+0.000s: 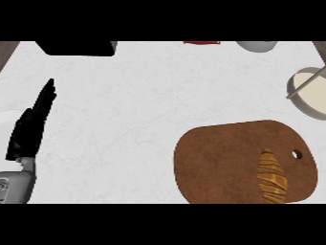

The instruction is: Pick the squash from the cutting board and place it in the tiered basket

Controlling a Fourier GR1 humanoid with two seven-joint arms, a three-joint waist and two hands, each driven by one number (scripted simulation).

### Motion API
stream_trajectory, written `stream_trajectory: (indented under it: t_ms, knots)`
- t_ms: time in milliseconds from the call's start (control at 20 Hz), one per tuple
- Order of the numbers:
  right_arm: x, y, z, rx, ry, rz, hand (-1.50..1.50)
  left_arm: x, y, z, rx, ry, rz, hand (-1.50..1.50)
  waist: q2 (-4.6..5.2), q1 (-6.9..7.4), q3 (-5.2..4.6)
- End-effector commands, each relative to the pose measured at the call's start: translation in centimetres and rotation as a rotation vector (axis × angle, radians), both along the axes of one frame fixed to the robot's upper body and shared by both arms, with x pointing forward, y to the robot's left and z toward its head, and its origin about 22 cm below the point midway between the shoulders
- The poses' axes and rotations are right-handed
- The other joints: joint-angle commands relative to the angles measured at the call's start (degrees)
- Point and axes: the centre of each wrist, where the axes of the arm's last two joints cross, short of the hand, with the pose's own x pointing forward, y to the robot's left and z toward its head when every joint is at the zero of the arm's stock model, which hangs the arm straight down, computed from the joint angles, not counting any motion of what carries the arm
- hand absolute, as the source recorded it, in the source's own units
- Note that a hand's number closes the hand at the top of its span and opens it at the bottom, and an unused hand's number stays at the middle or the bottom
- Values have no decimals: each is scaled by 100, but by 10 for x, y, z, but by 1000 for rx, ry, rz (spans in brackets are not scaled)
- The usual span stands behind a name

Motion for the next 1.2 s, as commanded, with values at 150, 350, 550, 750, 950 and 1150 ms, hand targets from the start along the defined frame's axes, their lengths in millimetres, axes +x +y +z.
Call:
stream_trajectory:
  t_ms: [150, 350, 550, 750, 950, 1150]
  knots:
    - [30, -36, -19, -223, -84, -164, 150, -2, -15, -9, -9, -4, -10, 0, 18, 44, 3]
    - [52, -52, 3, -219, -90, -151, 150, 8, 6, -3, 3, 0, 25, 0, 4, 7, -1]
    - [67, -78, -21, -237, -40, -92, 150, 11, -5, 5, -10, -17, -13, 0, 16, 39, 2]
    - [87, -69, -23, -191, 36, -42, 150, 3, 4, 7, -10, -5, -6, 0, 5, 54, 1]
    - [94, -74, -63, -166, 107, -16, 150, 2, -16, 11, -3, -5, 3, 0, 1, 31, 5]
    - [88, -97, -72, -89, 282, -44, 150, 4, -16, 3, 7, 0, -17, 0, 49, 117, 8]
